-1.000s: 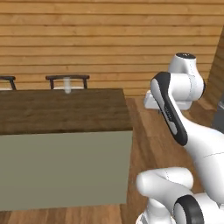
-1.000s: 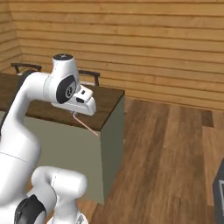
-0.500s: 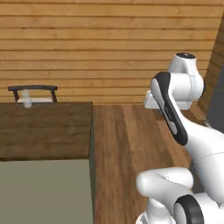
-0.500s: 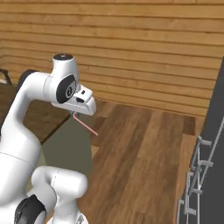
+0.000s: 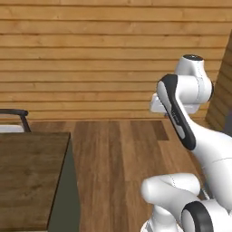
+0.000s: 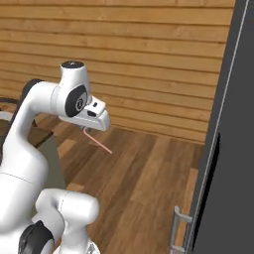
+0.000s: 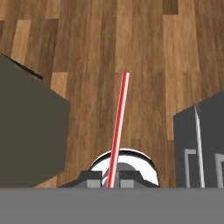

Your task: Take a straw from the drawer in front and place it inside the glass cup on the dining counter.

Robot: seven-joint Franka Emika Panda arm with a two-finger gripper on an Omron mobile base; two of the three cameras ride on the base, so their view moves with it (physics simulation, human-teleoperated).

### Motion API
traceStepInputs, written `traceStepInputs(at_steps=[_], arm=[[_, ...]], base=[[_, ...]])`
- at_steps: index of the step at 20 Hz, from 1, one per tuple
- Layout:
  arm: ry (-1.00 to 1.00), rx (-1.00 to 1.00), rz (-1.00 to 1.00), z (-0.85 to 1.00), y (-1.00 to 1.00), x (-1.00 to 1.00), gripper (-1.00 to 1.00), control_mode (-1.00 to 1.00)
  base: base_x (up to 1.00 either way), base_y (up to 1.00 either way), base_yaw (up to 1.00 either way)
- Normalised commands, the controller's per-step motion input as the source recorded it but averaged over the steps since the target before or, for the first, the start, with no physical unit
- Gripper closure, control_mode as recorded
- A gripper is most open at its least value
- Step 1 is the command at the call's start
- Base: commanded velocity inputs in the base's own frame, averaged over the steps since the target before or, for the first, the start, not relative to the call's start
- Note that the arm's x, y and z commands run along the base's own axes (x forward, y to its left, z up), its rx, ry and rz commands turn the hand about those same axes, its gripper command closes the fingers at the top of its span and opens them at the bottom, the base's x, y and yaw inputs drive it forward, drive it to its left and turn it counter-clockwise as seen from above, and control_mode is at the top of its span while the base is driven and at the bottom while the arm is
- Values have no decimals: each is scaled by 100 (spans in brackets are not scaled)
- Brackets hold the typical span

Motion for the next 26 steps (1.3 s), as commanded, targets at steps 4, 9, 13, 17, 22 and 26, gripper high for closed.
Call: traceStepInputs(at_steps=[4,9,13,17,22,26], arm=[[0,0,0,0,0,0,100,100],[0,0,0,0,0,0,100,100],[0,0,0,0,0,0,100,100],[0,0,0,0,0,0,100,100],[0,0,0,0,0,0,100,100],[0,0,0,0,0,0,100,100]], base=[[100,-13,5],[100,2,5],[100,16,13],[100,21,33],[100,13,45],[100,8,51]])
